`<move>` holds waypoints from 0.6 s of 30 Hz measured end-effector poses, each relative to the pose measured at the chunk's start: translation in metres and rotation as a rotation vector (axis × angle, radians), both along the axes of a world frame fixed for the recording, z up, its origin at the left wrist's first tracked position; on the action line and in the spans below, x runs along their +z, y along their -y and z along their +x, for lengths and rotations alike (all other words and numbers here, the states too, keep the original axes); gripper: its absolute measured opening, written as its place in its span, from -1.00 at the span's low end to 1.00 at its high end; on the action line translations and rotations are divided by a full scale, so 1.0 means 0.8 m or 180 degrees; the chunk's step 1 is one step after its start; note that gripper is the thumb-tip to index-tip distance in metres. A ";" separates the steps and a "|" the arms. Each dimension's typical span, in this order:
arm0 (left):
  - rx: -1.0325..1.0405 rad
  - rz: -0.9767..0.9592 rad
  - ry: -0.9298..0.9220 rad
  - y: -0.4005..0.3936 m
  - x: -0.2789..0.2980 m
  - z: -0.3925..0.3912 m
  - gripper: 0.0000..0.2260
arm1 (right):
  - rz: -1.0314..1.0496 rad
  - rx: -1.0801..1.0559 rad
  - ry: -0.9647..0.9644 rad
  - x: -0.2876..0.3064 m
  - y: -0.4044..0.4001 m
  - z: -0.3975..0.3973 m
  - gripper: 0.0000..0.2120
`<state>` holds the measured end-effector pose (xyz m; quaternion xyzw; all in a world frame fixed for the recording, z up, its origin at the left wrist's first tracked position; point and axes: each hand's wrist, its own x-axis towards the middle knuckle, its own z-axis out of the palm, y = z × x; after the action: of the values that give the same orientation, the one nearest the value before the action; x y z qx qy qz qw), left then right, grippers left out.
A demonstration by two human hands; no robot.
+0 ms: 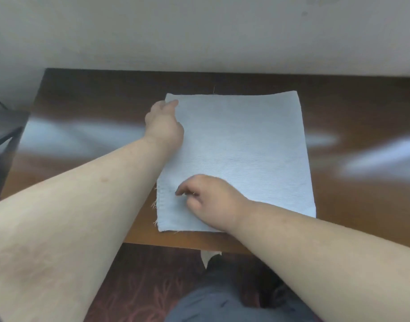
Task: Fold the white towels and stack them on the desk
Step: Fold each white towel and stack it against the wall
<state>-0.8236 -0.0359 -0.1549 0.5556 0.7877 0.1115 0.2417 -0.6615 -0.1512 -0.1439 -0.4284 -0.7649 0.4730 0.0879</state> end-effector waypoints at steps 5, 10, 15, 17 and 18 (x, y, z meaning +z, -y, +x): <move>-0.0496 0.0273 0.0000 0.065 0.003 0.082 -0.66 | 0.0986 -0.1270 0.0582 -0.003 -0.106 0.103 -0.68; -0.0951 -0.0428 -0.0614 0.110 -0.013 0.152 -0.58 | 0.0905 -0.0133 0.1848 -0.035 -0.144 0.191 -0.53; -0.1323 -0.0440 -0.1003 0.084 -0.012 0.173 -0.53 | 0.1202 -0.0527 0.1956 -0.034 -0.105 0.233 -0.53; -0.1581 -0.0404 -0.0996 0.072 -0.010 0.185 -0.52 | 0.1075 -0.0778 0.2027 -0.028 -0.078 0.251 -0.50; -0.1728 -0.0414 -0.0981 0.066 -0.009 0.188 -0.51 | 0.0912 -0.0908 0.2014 -0.025 -0.062 0.257 -0.50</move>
<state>-0.6729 -0.0890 -0.1621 0.7392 0.6435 -0.0931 0.1754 -0.4557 -0.1017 -0.1639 -0.6389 -0.7453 0.1884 -0.0288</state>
